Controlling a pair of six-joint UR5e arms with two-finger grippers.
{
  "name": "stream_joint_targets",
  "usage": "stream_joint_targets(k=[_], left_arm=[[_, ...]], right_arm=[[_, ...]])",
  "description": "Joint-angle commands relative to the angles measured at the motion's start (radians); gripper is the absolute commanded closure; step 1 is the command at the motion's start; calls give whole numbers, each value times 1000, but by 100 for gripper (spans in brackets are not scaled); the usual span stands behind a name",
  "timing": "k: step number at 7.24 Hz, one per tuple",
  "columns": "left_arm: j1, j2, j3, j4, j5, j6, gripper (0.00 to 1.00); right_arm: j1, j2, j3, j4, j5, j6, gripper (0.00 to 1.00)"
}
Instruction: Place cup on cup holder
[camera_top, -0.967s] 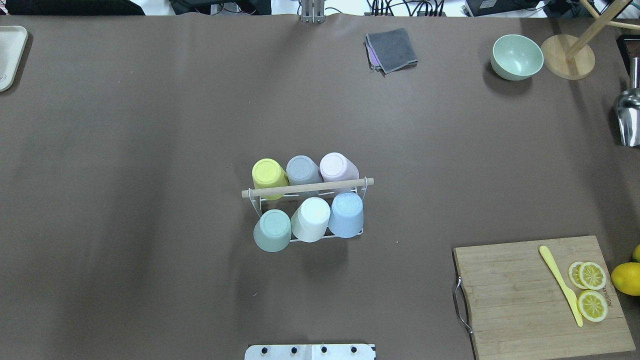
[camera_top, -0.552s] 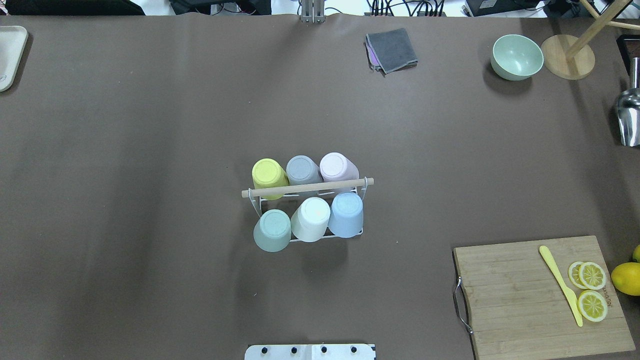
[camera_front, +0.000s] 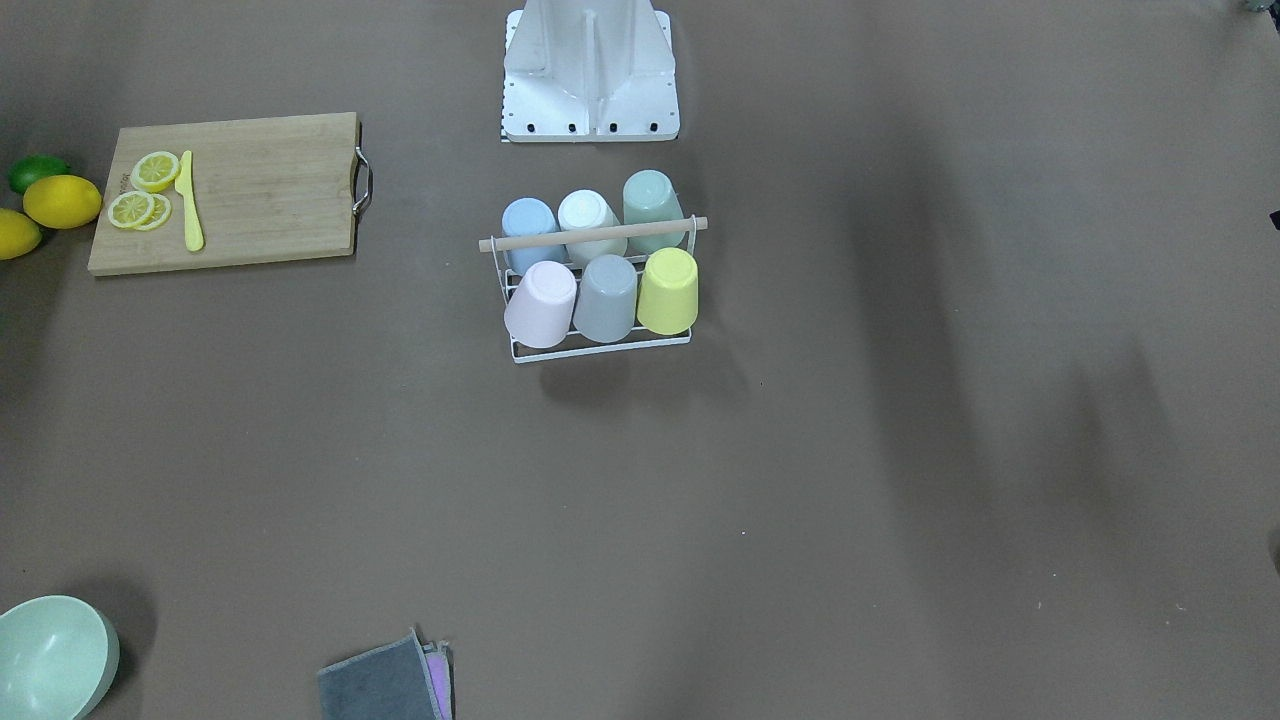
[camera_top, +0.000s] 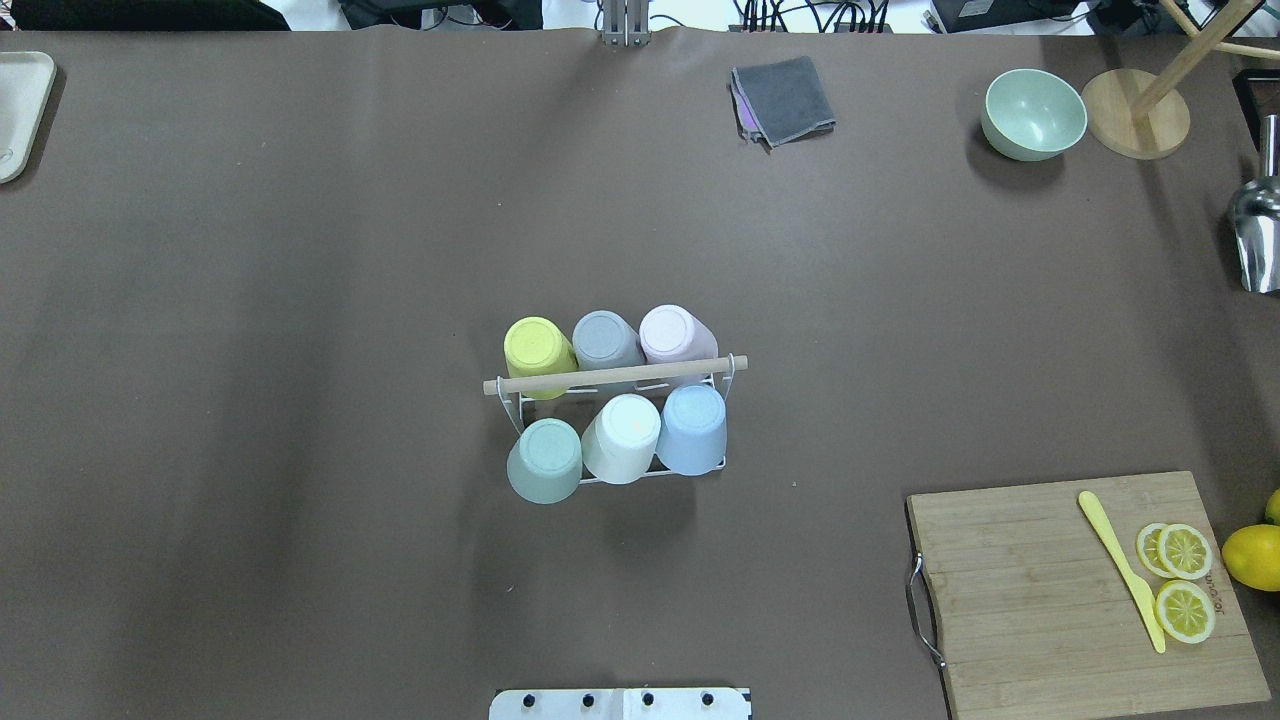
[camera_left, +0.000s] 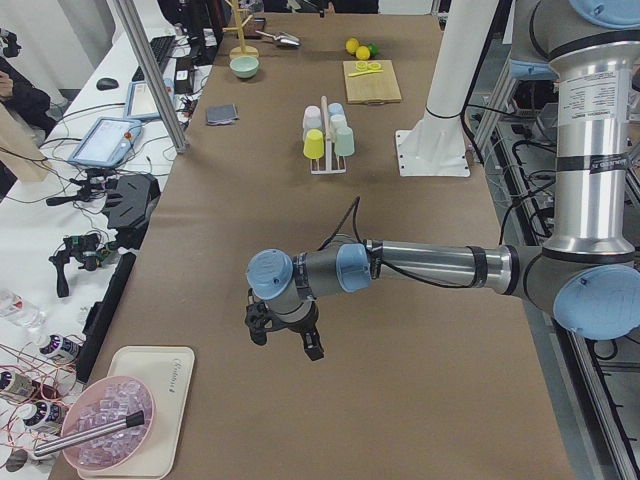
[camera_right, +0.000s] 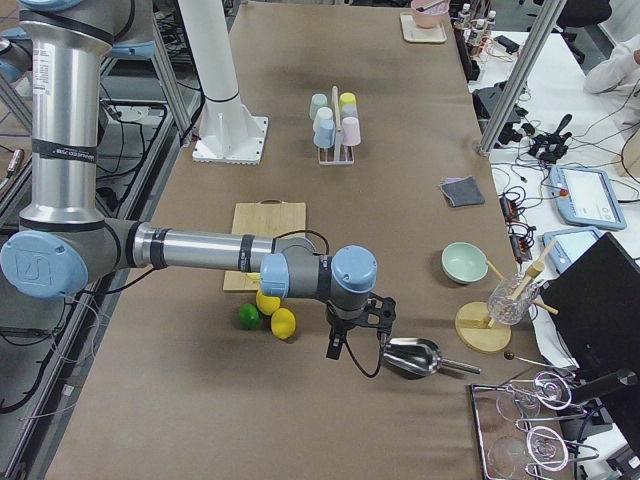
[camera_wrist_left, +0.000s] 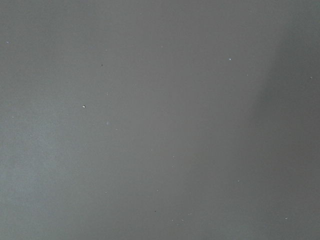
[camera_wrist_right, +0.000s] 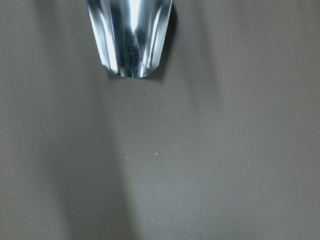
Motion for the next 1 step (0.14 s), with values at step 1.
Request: stream_joint_targets(k=[1], left_arm=[[-2,0,0,0,-1,0,2]], right_arm=[[0,0,-16,43,1,3,0]])
